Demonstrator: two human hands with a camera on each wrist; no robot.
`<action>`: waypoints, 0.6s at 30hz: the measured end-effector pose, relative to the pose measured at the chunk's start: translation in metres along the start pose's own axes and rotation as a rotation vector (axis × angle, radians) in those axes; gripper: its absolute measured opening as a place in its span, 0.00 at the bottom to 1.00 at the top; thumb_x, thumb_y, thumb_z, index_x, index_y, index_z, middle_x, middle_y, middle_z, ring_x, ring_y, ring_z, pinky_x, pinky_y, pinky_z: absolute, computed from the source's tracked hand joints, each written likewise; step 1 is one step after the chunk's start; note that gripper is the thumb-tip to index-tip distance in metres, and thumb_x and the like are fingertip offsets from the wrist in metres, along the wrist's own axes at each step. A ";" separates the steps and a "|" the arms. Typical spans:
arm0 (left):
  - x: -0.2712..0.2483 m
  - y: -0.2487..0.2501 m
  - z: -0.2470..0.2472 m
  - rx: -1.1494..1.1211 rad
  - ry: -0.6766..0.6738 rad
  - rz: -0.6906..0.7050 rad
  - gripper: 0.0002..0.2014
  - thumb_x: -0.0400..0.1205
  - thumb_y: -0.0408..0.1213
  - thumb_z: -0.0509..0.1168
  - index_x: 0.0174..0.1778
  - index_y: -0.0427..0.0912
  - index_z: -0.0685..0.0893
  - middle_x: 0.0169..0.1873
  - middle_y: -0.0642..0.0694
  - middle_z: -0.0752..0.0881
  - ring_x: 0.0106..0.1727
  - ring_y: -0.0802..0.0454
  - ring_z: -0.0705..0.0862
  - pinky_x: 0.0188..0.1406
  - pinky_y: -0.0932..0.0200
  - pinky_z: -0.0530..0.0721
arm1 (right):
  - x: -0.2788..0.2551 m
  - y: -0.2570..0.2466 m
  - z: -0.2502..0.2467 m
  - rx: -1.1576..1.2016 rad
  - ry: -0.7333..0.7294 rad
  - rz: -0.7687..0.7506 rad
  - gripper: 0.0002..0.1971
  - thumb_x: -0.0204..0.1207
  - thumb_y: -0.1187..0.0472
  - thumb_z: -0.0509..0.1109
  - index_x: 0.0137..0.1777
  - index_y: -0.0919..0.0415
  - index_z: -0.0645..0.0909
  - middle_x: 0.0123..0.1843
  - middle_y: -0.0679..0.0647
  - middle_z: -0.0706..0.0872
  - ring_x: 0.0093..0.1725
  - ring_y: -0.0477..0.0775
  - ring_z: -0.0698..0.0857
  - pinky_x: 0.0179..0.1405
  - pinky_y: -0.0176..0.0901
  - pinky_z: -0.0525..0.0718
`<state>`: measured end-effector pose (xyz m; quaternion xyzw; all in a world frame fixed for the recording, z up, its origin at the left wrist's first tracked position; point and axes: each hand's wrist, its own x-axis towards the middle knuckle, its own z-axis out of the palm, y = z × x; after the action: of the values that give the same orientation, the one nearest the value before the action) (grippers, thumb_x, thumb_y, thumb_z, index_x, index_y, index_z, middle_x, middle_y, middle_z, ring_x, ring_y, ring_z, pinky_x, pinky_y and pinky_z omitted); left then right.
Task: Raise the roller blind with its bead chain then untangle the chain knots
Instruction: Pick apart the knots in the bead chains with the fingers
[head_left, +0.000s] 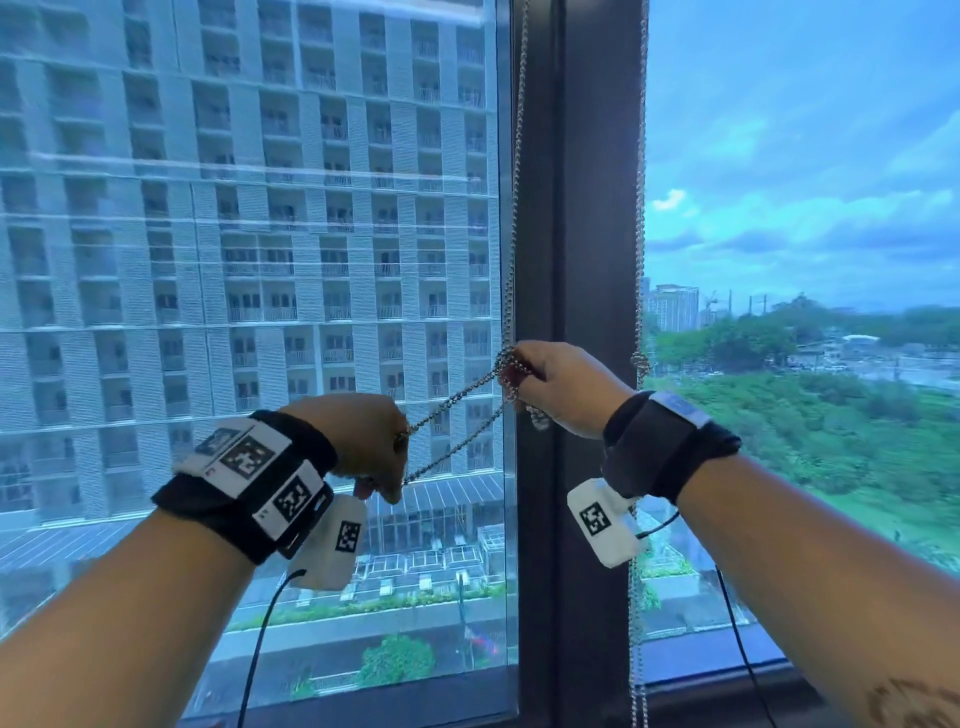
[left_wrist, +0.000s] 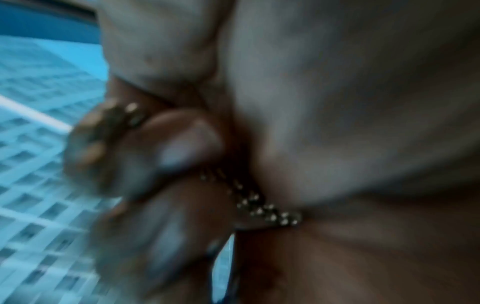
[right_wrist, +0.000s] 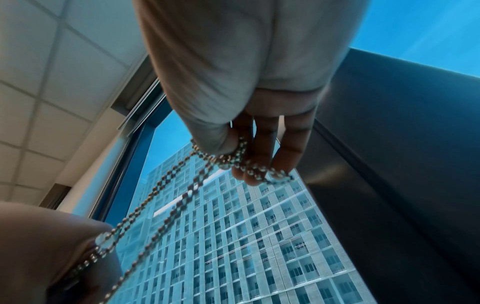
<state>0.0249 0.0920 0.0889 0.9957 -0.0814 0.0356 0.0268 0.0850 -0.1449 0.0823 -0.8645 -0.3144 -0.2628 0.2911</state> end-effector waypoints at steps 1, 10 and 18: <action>0.000 0.001 0.000 0.084 -0.012 -0.031 0.09 0.72 0.43 0.79 0.36 0.42 0.90 0.22 0.54 0.87 0.29 0.57 0.85 0.43 0.59 0.85 | -0.001 -0.002 -0.001 -0.019 0.000 -0.007 0.07 0.84 0.63 0.64 0.44 0.56 0.79 0.35 0.51 0.86 0.26 0.45 0.81 0.30 0.41 0.83; 0.007 -0.024 0.015 0.572 -0.016 -0.222 0.04 0.80 0.35 0.67 0.48 0.43 0.85 0.34 0.51 0.84 0.48 0.49 0.90 0.50 0.50 0.89 | -0.010 0.009 -0.002 -0.081 0.019 0.066 0.04 0.78 0.67 0.63 0.49 0.61 0.79 0.43 0.57 0.89 0.45 0.61 0.88 0.47 0.55 0.86; 0.013 -0.009 0.035 0.360 -0.010 -0.143 0.09 0.76 0.40 0.75 0.51 0.43 0.89 0.49 0.49 0.91 0.49 0.48 0.89 0.52 0.49 0.87 | -0.020 0.000 0.014 0.840 0.040 0.239 0.20 0.80 0.80 0.52 0.62 0.59 0.74 0.46 0.58 0.85 0.38 0.53 0.88 0.44 0.54 0.90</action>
<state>0.0413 0.0962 0.0542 0.9878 -0.0032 0.0424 -0.1495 0.0750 -0.1433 0.0599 -0.6963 -0.2862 -0.0933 0.6516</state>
